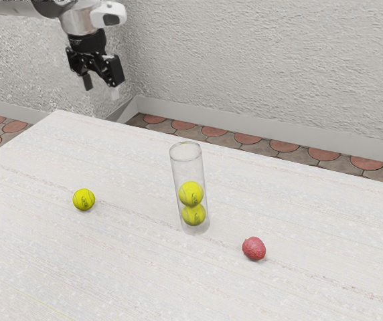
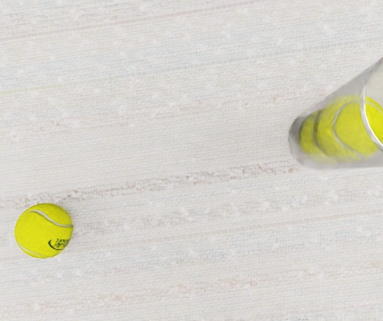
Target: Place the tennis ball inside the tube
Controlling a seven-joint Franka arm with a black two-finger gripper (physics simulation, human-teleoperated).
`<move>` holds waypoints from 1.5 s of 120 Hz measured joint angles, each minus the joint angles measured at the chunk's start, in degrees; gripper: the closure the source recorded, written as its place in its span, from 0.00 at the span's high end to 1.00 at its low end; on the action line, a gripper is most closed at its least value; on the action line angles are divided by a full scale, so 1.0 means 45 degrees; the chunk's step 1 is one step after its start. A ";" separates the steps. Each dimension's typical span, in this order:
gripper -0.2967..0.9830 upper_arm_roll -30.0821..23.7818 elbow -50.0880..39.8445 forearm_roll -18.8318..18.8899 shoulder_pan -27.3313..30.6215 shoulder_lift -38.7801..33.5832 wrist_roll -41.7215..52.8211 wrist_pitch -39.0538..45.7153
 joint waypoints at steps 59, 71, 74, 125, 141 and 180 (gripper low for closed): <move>0.75 -0.0996 -0.6491 -0.0669 0.3963 0.0089 0.0170 0.3618; 0.75 -0.1009 -0.6734 -0.1216 0.4088 0.1074 0.0218 0.4833; 0.75 -0.1010 -0.6751 -0.1330 0.4176 0.1298 0.0229 0.5093; 0.75 -0.1031 -0.5497 -0.2454 0.4983 0.4379 0.0450 0.8011; 0.75 -0.1049 -0.5452 -0.2849 0.5020 0.4808 0.0549 0.8251; 0.75 -0.1053 -0.5432 -0.3362 0.5105 0.5487 0.0781 0.8607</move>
